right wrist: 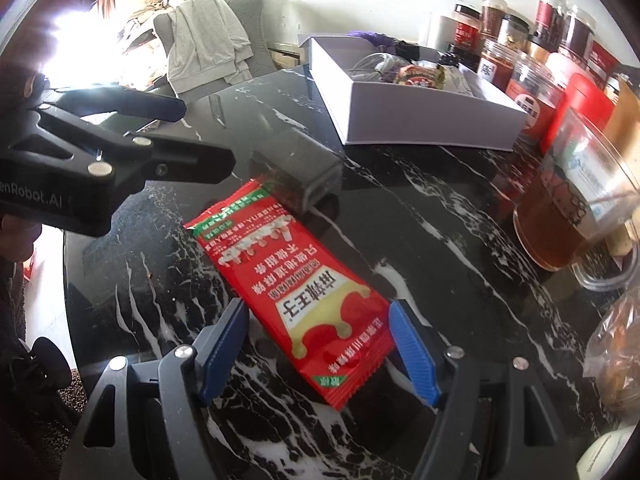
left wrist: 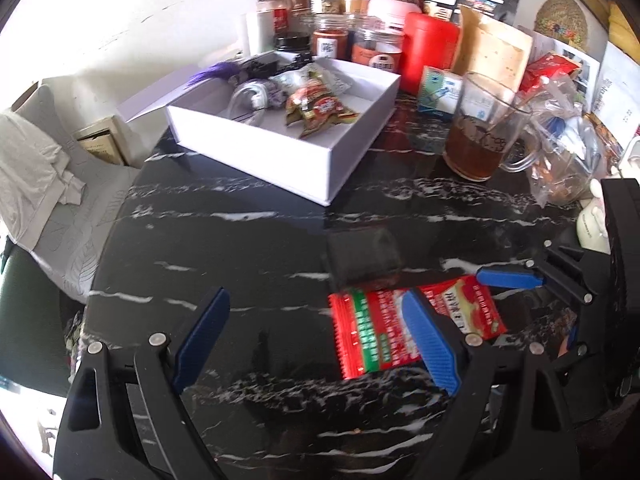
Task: Organize objects
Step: 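Grasp the small black square case with the left tool while the right tool approaches the red packet, then grasp the red snack packet with the right tool while the left tool holds the black case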
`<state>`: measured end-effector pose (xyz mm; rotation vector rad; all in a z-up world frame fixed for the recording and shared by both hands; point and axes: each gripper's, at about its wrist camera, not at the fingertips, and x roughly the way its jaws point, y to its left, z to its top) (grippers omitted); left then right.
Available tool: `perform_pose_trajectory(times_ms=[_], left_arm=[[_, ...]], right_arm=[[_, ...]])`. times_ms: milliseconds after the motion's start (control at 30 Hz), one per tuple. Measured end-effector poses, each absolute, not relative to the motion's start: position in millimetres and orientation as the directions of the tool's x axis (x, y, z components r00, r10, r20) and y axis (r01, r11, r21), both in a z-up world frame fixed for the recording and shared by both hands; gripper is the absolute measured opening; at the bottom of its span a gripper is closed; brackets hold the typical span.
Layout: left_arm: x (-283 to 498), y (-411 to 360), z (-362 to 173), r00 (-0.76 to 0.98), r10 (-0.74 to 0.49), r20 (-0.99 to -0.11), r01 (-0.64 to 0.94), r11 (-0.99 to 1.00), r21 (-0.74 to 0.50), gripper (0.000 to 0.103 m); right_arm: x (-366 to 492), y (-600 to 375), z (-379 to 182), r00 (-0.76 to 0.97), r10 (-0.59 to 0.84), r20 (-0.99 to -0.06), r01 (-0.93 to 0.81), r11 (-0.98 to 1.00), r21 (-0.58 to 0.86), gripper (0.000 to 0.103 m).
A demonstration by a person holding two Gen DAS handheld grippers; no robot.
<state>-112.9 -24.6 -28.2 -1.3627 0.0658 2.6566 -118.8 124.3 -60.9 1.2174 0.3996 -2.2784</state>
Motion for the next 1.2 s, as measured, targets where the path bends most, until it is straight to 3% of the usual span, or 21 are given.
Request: perform_pose_trajectory(times_ms=[300, 400, 467, 533, 733, 800, 933, 1100, 1200], left_arm=[[-143, 7, -46, -0.543, 0.116, -0.832, -0.181, -0.983, -0.019, 0.086], [-149, 9, -51, -0.532, 0.148, -0.834, -0.184, -0.981, -0.057, 0.073], [-153, 9, -56, -0.519, 0.146, -0.842, -0.178, -0.982, -0.061, 0.056], [-157, 9, -62, -0.498, 0.146, -0.855, -0.171, -0.983, -0.069, 0.045], [-153, -4, -67, -0.5, 0.171, -0.849, -0.162, -0.981, -0.102, 0.044], [-149, -11, -67, -0.499, 0.171, -0.849, -0.155, -0.982, -0.106, 0.044], [-135, -28, -66, -0.495, 0.162, -0.853, -0.123, -0.986, -0.116, 0.044], [-116, -52, -64, -0.497, 0.136, -0.857, -0.076, -0.991, -0.114, 0.044], [-103, -64, -62, -0.502, 0.125, -0.856, -0.063, -0.992, -0.108, 0.043]], right_arm=[[-119, 152, -61, -0.479, -0.274, -0.834, 0.508, -0.861, -0.008, 0.066], [-121, 162, -60, -0.487, -0.261, -0.834, 0.484, -0.875, -0.009, 0.066], [-121, 165, -60, -0.486, -0.263, -0.833, 0.486, -0.874, -0.007, 0.065], [-121, 167, -59, -0.484, -0.269, -0.833, 0.482, -0.876, 0.002, 0.065], [-126, 164, -59, -0.476, -0.289, -0.831, 0.475, -0.879, 0.034, 0.067], [-127, 160, -61, -0.473, -0.29, -0.832, 0.473, -0.88, 0.038, 0.074], [-128, 150, -62, -0.476, -0.278, -0.835, 0.462, -0.886, 0.032, 0.078], [-129, 132, -64, -0.471, -0.29, -0.833, 0.449, -0.892, 0.056, 0.094], [-130, 119, -66, -0.477, -0.278, -0.833, 0.464, -0.885, 0.03, 0.097]])
